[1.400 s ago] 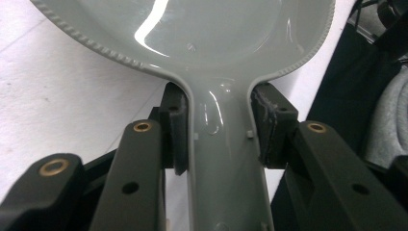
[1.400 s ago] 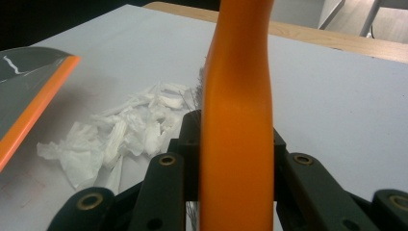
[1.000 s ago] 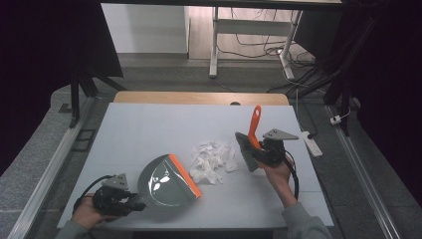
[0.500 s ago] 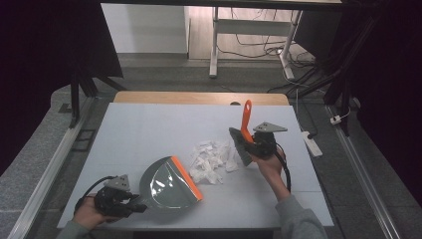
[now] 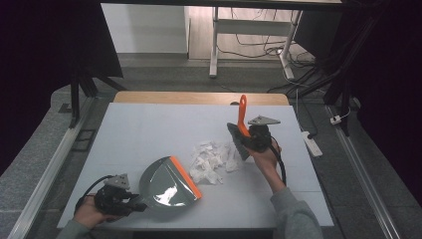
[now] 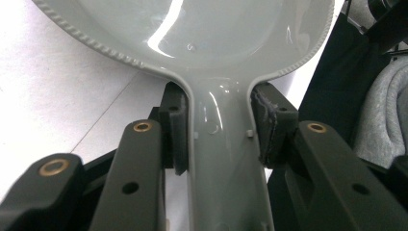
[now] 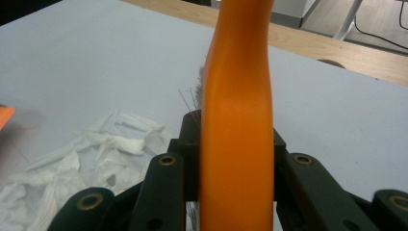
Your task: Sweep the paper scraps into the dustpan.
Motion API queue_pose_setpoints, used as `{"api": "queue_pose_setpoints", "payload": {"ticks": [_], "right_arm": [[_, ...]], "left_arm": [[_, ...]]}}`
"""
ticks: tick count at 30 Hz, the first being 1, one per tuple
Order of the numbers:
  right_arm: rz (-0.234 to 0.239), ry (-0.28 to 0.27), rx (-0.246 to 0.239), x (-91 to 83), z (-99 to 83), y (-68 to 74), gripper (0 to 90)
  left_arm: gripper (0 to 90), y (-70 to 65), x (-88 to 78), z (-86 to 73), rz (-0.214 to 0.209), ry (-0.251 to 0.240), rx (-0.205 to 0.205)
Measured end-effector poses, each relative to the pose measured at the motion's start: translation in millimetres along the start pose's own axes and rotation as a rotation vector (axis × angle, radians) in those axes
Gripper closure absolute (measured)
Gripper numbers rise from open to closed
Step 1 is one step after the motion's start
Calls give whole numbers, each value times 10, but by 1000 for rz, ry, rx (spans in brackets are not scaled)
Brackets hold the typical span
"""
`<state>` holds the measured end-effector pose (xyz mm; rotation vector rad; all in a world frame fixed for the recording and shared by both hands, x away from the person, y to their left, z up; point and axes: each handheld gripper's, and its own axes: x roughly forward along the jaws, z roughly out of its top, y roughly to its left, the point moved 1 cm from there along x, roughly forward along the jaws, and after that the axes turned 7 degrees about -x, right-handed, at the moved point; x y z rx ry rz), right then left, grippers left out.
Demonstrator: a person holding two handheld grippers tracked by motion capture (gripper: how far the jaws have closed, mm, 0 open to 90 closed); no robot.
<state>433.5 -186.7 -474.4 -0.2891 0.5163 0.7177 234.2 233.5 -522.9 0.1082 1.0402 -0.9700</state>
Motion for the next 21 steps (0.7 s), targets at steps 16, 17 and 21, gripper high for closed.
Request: {"api": "queue_pose_setpoints", "payload": {"ticks": [16,17,21], "right_arm": [[-15,39,14,141,-23,-110,711],[-14,42,16,153,-26,-111,712],[-9,61,18,224,-51,-110,712]], "left_arm": [[609,11,25,15,-3,4,-11],[610,13,29,15,-3,4,-13],[609,18,41,15,-3,8,-15]]}}
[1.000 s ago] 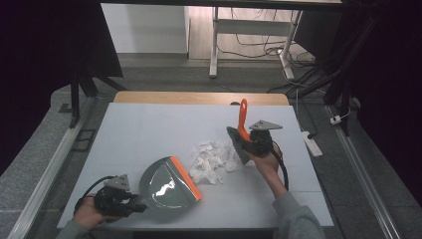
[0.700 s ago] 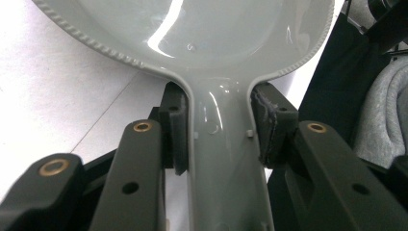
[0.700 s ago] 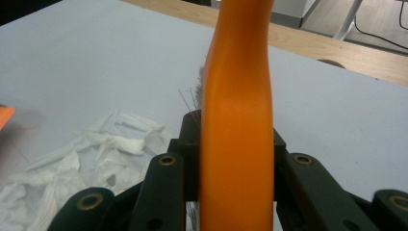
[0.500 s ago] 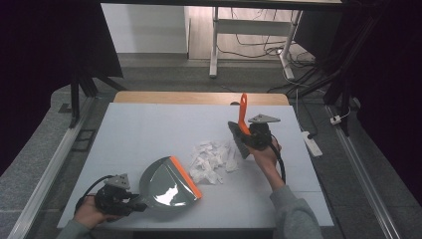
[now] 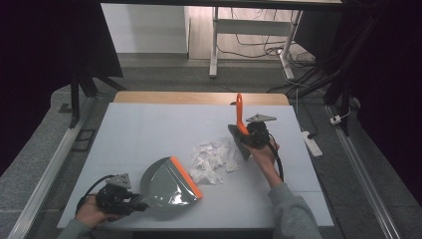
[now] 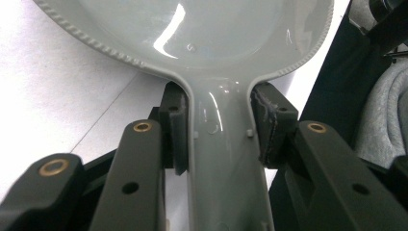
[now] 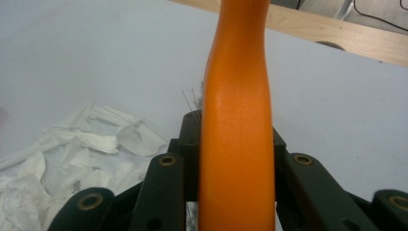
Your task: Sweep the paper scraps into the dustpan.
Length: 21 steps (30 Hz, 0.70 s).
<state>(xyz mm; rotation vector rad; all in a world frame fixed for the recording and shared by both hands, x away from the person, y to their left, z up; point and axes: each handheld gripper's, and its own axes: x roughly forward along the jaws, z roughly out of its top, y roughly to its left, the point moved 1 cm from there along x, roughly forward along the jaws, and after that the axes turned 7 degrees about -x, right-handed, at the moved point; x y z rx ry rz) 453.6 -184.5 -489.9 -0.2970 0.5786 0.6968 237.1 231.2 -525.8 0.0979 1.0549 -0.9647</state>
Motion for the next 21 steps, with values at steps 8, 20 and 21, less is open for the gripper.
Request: {"api": "queue_pose_setpoints", "payload": {"ticks": [8,20,21], "right_arm": [[10,39,-36,126,-1,66,714],[50,71,-34,223,51,149,714],[50,78,-40,230,55,161,715]], "left_arm": [[609,16,16,1,-2,1,-11],[609,38,59,9,-2,12,-26],[610,39,62,11,-3,14,-28]]}}
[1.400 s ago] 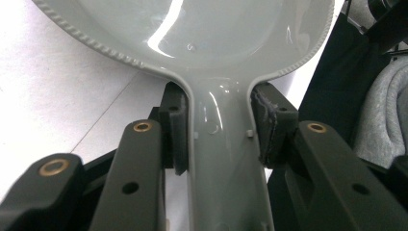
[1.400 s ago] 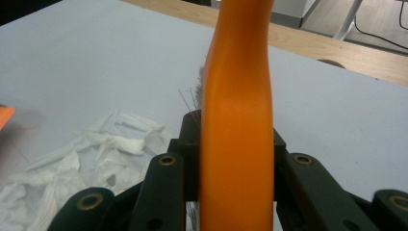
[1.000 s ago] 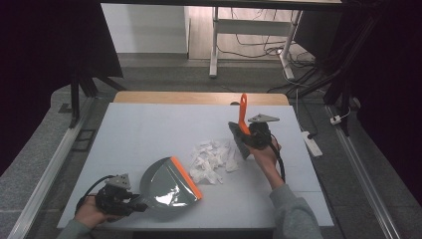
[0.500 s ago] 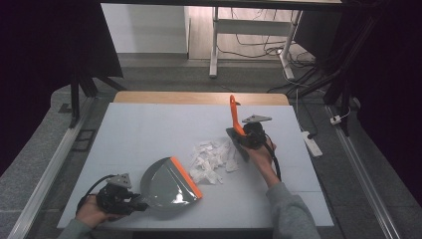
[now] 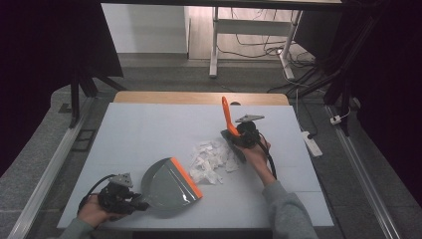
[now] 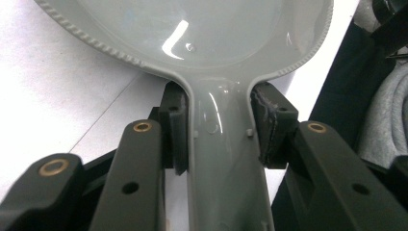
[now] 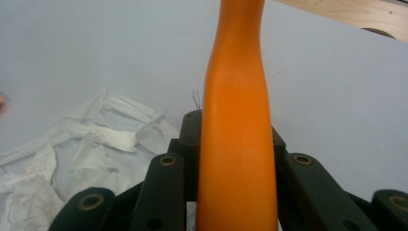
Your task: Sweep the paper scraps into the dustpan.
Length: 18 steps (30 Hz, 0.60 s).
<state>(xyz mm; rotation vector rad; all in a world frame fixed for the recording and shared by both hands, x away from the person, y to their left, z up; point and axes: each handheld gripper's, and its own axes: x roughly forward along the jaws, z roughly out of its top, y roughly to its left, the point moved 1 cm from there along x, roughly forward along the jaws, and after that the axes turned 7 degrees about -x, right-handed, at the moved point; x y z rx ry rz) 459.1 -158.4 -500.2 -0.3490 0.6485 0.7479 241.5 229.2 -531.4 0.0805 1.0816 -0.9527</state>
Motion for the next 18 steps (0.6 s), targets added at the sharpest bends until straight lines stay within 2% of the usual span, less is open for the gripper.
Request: {"api": "queue_pose_setpoints", "payload": {"ticks": [10,15,18], "right_arm": [[30,14,-18,49,26,101,715],[66,26,-41,79,50,249,715],[81,42,-75,106,77,389,715]], "left_arm": [[609,15,46,36,-6,5,-11],[609,9,70,62,-9,6,-14],[609,9,77,65,-11,6,-15]]}}
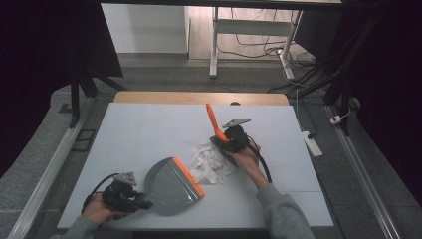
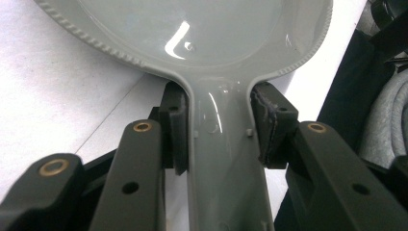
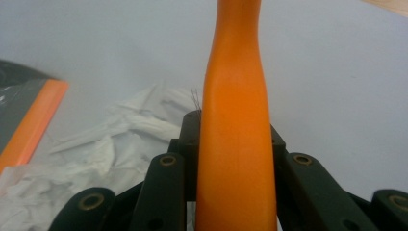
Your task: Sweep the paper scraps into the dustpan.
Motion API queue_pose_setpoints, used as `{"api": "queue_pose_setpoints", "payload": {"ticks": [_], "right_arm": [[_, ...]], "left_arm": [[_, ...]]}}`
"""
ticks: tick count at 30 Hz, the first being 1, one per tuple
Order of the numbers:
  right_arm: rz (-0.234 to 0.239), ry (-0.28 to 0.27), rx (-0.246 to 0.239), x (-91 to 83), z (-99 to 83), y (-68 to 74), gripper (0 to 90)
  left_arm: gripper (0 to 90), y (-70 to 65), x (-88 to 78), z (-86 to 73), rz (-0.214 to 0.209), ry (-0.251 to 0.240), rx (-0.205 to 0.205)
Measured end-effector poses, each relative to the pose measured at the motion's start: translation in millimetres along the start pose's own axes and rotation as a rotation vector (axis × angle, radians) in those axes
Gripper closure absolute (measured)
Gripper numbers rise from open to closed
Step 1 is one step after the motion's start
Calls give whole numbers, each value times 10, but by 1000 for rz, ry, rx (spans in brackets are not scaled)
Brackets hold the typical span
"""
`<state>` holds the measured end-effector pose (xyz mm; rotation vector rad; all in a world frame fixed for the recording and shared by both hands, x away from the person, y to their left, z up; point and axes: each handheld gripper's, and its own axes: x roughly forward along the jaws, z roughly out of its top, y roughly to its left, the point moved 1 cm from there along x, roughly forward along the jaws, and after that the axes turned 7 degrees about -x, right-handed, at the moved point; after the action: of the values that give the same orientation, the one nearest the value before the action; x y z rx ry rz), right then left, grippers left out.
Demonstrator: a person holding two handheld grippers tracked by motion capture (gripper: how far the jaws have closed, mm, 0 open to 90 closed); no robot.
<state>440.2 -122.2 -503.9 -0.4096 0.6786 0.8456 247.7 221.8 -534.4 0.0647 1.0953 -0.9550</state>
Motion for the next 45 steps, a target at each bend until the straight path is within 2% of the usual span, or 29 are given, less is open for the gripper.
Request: {"api": "queue_pose_setpoints", "payload": {"ticks": [5,9,17,23,26,28,31,35,40,45], "right_arm": [[26,18,-67,55,62,212,715],[80,9,-54,75,97,326,715],[153,-13,-64,115,164,579,715],[198,-40,-97,128,242,825,715],[245,-64,-104,97,285,918,715],[258,-85,-110,53,317,947,714],[229,-124,-114,-41,358,901,715],[171,-164,-76,-151,364,698,715],[85,-178,-46,-227,327,464,714],[49,-177,-12,-249,291,303,715]], "left_arm": [[610,4,5,2,-2,0,1],[609,5,12,10,-3,0,0],[609,1,25,22,-1,0,1],[609,-1,28,25,-1,1,0],[609,-1,27,24,-1,0,0],[609,-1,26,23,-1,-1,-1],[609,-1,27,22,-2,-1,-1],[609,-1,28,20,-2,-2,-1],[609,0,32,19,-3,-2,-2],[609,1,34,17,-1,-3,-2]]}}
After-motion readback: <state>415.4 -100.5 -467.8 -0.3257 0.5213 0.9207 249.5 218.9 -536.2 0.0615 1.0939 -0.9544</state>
